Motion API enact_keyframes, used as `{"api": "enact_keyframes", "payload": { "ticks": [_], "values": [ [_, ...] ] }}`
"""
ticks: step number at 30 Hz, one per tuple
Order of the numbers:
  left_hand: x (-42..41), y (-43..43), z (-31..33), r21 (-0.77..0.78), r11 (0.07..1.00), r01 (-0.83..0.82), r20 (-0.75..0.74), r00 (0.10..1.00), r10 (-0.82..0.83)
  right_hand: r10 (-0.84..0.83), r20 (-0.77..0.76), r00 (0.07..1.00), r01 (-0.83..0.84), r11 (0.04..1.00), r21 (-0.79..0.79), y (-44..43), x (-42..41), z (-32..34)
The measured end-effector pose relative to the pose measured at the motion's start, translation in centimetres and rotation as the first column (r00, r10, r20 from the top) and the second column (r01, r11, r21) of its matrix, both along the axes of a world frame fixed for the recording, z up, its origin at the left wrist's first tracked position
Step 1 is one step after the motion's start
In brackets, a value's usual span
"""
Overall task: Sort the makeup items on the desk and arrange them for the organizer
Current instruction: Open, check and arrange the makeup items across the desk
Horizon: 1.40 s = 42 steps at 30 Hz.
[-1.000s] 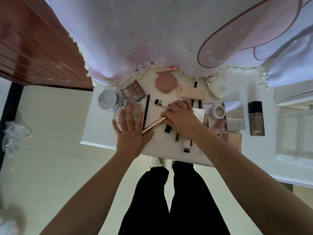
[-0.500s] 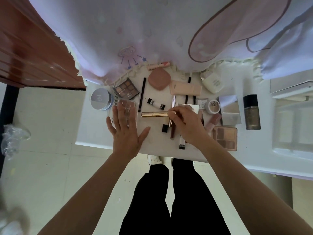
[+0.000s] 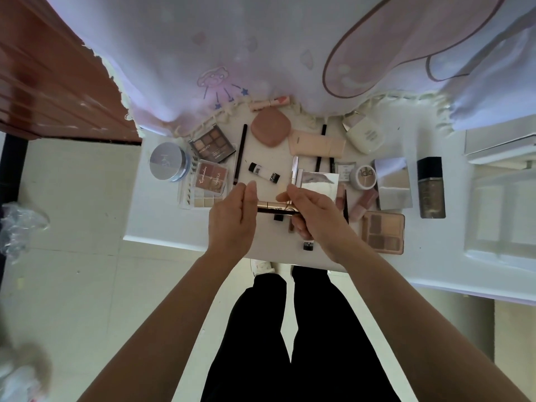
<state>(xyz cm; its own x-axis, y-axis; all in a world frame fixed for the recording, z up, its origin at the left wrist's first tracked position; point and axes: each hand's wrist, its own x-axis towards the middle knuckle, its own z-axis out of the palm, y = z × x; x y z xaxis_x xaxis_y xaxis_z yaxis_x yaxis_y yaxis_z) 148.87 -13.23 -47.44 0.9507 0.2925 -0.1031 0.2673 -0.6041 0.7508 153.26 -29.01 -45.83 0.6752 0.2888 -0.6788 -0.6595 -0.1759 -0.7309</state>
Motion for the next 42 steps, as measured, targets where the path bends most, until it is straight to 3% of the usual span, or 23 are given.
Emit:
{"api": "enact_keyframes", "payload": {
  "ticks": [3,7,9,11,14,17,19,21,24,26,28,30,33,37,42],
  "values": [
    [0.4,-0.5,0.6,-0.175,0.972,-0.154,-0.143,0.981,0.129,0.112,0.218,0.969,-0.093,0.991,-0.098,-0.4,-0.4,0.1],
    [1.9,-0.2,0.8,-0.321,0.835,-0.447,-0.474,0.839,0.267,0.423,0.490,0.762,-0.287,0.900,-0.329,-0.8,-1.2,0.4],
    [2.4,0.1,1.0,-0.347,0.821,-0.454,-0.504,0.828,0.246,0.469,0.522,0.712,-0.302,0.876,-0.376,-1.2,-1.4,0.3],
    [2.6,0.5,1.4,-0.346,0.858,-0.380,-0.441,0.873,0.208,0.460,0.445,0.768,-0.302,0.874,-0.382,-1.4,-1.5,0.4],
    [2.7,0.7,2.2,-0.390,0.858,-0.335,-0.355,0.914,0.196,0.365,0.212,0.907,-0.300,0.911,-0.284,-1.4,-1.4,0.2],
    [2.4,0.7,2.4,-0.618,0.728,-0.296,-0.342,0.935,0.091,0.112,0.031,0.993,-0.112,0.994,-0.016,-1.2,-1.7,-0.4],
    [1.8,0.5,2.2,-0.701,0.674,-0.232,-0.354,0.934,-0.046,-0.002,-0.088,0.996,0.011,0.994,0.112,-1.2,-1.8,-0.5],
    [1.3,0.2,2.0,-0.692,0.699,-0.181,-0.357,0.927,-0.113,0.018,-0.110,0.994,-0.004,0.992,0.128,-1.3,-2.0,-0.8],
    [1.3,0.2,1.8,-0.658,0.726,-0.200,-0.365,0.928,-0.076,0.151,-0.057,0.987,-0.156,0.982,-0.108,-2.0,-1.9,-1.0],
    [1.6,0.7,2.0,-0.647,0.742,-0.174,-0.361,0.927,-0.097,0.056,-0.041,0.998,-0.063,0.978,-0.198,-2.9,-1.3,-1.3],
    [1.7,1.0,2.2,-0.629,0.774,-0.072,-0.340,0.921,-0.190,-0.123,-0.033,0.992,0.117,0.983,-0.144,-3.8,-0.4,-1.1],
    [1.6,1.0,2.2,-0.575,0.817,0.045,-0.319,0.907,-0.275,-0.150,0.015,0.989,0.150,0.984,-0.100,-4.3,0.4,-0.5],
    [1.6,0.7,2.4,-0.503,0.851,0.150,-0.298,0.894,-0.334,0.013,0.050,0.999,-0.010,0.997,-0.072,-4.0,1.3,0.9],
    [1.9,0.6,2.5,-0.444,0.863,0.239,-0.269,0.884,-0.383,0.252,0.167,0.953,-0.219,0.957,-0.190,-3.5,2.4,2.0],
    [2.2,0.9,2.3,-0.407,0.873,0.270,-0.272,0.876,-0.398,0.307,0.208,0.929,-0.292,0.951,-0.100,-5.5,3.0,1.0]
  ]
}}
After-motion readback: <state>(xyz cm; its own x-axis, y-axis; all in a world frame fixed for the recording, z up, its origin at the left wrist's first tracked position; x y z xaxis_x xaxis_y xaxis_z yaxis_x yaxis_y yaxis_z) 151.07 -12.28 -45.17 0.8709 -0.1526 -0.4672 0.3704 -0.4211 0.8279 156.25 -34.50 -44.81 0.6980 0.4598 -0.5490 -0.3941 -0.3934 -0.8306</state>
